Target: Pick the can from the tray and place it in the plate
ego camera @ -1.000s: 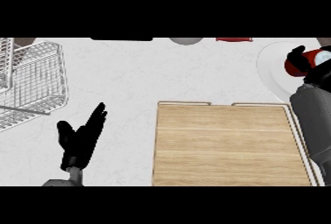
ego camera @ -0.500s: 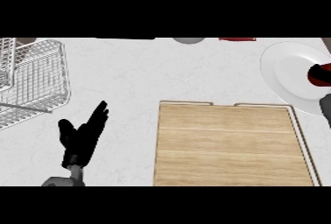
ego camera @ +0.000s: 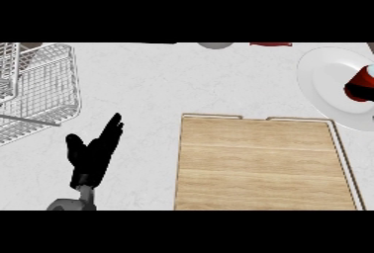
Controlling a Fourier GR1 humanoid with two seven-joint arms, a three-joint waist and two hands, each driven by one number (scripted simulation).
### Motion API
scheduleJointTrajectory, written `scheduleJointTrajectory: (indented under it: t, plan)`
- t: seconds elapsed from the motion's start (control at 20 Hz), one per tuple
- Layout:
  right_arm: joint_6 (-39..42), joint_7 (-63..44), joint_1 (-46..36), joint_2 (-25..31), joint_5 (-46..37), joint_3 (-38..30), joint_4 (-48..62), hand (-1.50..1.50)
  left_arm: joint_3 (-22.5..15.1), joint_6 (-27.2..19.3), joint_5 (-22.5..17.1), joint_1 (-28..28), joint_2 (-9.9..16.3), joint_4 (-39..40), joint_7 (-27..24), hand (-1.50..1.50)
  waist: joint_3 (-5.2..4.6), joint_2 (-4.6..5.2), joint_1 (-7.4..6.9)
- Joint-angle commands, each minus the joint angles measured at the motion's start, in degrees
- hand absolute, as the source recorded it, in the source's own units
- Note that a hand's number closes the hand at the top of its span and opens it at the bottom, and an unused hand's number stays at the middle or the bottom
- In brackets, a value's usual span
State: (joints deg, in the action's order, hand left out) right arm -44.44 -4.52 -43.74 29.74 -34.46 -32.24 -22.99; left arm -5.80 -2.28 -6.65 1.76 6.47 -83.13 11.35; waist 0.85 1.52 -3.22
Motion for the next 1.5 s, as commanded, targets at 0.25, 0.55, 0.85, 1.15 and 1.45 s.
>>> scheduleJointTrajectory:
  t: [0.25, 0.55, 0.85, 1.15, 1.45]
  plan:
    - [2.1, 21.3, 2.7, 0.8, 16.2, -13.0, -4.7, -1.50, -2.6, -2.5, 1.7, -4.3, -2.9, -1.4, 0.6, 0.00, -0.33, -0.37, 0.65]
    - [12.0, 31.8, 6.3, -1.6, 24.7, -18.0, -1.8, -1.50, 2.5, 1.4, -1.3, -1.3, 1.6, 2.4, 1.4, 0.00, -0.63, -0.85, 2.06]
    - [23.3, 33.3, 12.7, -3.3, 27.0, -14.5, -5.8, -1.50, 0.4, -2.7, 1.1, -2.9, -2.3, 0.5, 1.7, 0.00, -0.84, -1.62, 3.39]
    - [25.4, 28.6, 19.8, -7.2, 26.4, -8.7, -15.3, -1.50, 1.8, -0.4, 1.3, -3.2, -0.8, 4.0, -1.1, 0.00, -0.95, -1.76, 4.02]
    - [22.7, 20.0, 30.8, -14.8, 24.2, -2.0, -34.4, -1.50, 2.4, 0.1, 0.6, -3.7, 0.2, -0.2, 2.7, 0.00, -0.96, -1.85, 4.09]
